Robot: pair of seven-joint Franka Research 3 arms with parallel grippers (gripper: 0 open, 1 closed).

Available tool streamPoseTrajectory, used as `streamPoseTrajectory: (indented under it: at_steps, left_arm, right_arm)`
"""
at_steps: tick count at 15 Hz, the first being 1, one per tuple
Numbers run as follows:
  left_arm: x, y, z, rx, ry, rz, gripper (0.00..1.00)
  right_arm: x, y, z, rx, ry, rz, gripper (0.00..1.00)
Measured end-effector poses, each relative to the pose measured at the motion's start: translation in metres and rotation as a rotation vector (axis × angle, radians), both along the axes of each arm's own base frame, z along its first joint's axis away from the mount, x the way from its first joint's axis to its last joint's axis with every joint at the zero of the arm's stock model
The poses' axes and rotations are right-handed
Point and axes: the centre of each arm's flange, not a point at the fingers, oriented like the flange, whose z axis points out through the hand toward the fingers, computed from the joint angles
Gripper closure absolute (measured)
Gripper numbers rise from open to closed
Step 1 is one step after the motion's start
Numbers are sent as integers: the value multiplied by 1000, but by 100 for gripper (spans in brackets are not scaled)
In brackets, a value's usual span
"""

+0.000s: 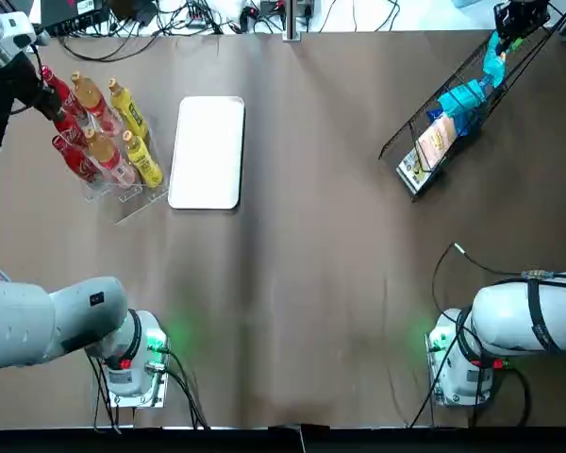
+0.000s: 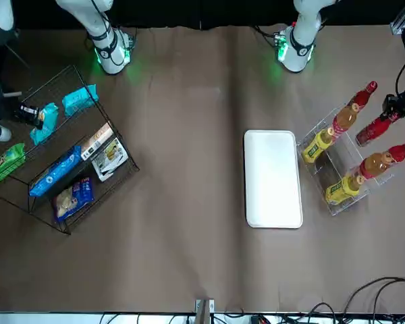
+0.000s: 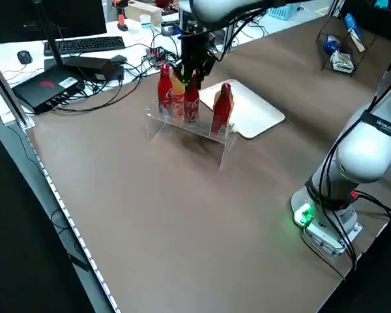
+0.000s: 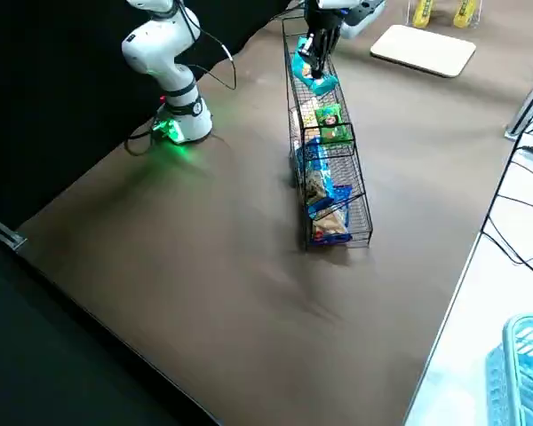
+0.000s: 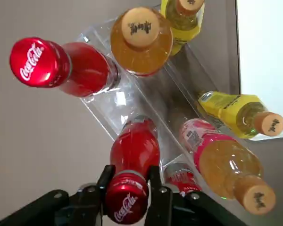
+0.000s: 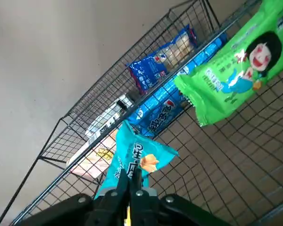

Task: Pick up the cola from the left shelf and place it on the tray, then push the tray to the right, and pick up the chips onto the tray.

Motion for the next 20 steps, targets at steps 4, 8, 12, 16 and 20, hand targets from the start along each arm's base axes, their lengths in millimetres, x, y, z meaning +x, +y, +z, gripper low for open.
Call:
streamPoseTrajectory:
  at_steps: [4,8,12,16,20]
  left_arm:
    - [6,-11,51,-6,26,-4,65]
    - [25,-79,123,8,0,27,65]
    - [34,-132,125,8,16,78,65]
    - [49,-212,113,21,42,177,65]
    - [67,-302,75,40,103,226,65]
  right_arm:
    - [-2,6,21,2,-1,39,96]
    - [-4,29,50,5,-26,81,96]
    - [-6,71,50,11,-25,154,96]
    - [-9,102,51,86,-26,156,96]
    - [-4,133,46,99,-53,164,97]
